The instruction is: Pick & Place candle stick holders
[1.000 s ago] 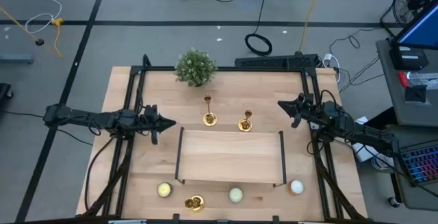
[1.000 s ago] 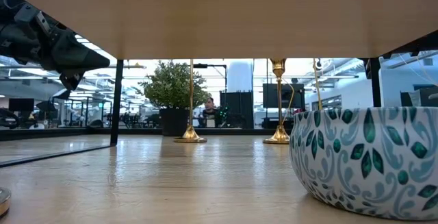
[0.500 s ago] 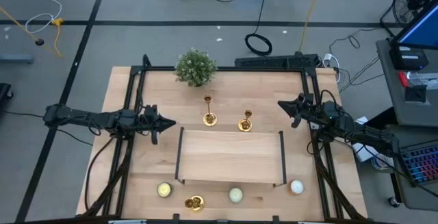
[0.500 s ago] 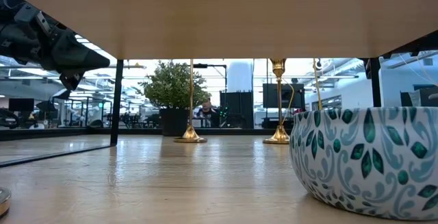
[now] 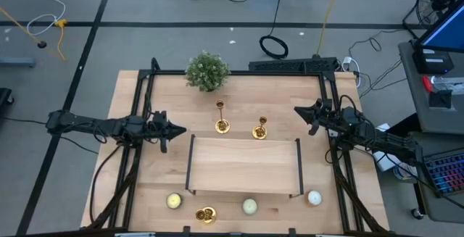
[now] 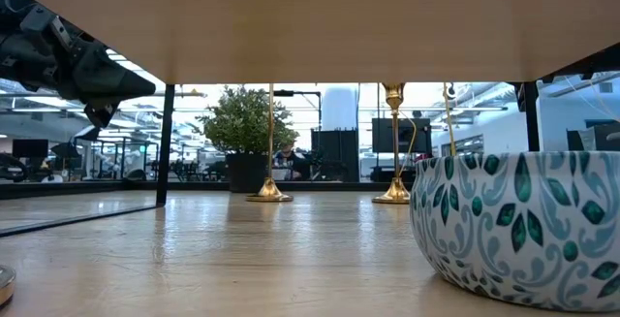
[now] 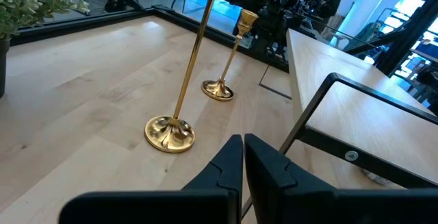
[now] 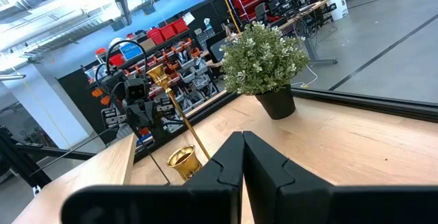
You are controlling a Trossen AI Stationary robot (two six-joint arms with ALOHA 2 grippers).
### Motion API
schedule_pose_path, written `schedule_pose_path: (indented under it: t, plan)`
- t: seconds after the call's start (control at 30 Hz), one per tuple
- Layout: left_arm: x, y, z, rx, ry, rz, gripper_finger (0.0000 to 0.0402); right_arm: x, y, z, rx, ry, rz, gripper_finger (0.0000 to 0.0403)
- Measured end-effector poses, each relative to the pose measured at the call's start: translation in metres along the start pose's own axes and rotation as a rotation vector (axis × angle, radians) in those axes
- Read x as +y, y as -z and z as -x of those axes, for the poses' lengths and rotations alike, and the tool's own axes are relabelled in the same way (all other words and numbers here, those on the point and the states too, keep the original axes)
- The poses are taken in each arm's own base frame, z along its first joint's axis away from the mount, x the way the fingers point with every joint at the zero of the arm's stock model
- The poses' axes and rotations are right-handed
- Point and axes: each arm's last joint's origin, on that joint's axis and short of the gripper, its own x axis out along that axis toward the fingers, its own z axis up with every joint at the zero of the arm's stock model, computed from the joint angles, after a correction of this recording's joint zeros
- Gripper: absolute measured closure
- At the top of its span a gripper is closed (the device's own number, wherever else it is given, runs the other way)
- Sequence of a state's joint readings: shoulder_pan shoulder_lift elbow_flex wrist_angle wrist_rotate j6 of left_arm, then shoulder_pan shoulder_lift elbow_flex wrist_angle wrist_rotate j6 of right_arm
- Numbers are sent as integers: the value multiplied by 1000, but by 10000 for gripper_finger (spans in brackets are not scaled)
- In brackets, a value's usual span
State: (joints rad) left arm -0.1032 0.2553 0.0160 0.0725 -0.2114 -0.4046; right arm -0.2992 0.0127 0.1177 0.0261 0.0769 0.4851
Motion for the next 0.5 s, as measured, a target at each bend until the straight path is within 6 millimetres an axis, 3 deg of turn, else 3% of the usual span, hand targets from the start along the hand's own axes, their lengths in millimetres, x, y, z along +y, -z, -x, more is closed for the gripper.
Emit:
schedule_pose_path:
  t: [0.2,0.4,0.5]
  plan:
    - [0,0,0,0,0,0,382,0,0,0,-4,-3,-35,399]
    - [0,0,0,0,0,0,382,0,-1,0,-4,-8,-502,399]
    - [0,0,0,0,0,0,382,0,-1,0,-4,-6,-653,399]
